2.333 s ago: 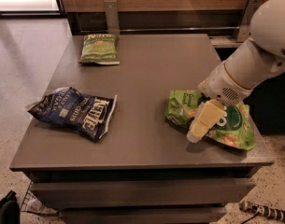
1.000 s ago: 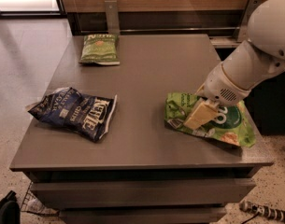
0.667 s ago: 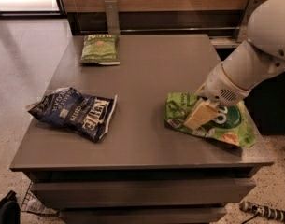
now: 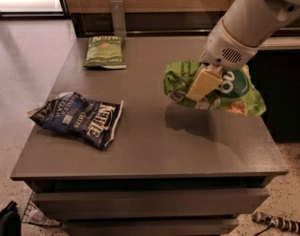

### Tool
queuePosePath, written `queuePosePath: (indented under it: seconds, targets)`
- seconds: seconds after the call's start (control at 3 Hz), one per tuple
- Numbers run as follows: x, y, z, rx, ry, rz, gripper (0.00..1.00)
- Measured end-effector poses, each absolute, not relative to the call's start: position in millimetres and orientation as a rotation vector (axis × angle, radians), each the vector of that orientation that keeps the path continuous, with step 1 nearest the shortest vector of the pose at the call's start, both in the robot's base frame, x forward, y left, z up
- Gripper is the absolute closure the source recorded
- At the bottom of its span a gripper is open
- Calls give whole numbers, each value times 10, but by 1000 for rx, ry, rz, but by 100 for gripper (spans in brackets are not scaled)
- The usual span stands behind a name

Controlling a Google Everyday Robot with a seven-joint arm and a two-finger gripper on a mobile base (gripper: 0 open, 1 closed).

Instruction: Move green rice chip bag near green jalapeno chip bag

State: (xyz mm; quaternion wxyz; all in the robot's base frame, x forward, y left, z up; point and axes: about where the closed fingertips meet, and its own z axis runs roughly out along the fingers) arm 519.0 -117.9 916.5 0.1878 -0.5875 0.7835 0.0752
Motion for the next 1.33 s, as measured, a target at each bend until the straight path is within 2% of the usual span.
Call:
queuePosePath:
  seconds: [0.33, 0.67, 1.0, 1.33]
  targets:
    - [5446, -1035, 9527, -1635, 2163, 177, 100]
    - [5825, -847, 9709, -1563, 2184, 223, 100]
    - [6433, -609, 10046, -1324, 2212, 320, 100]
    - [6746, -508, 10281, -1160, 2182, 371, 100]
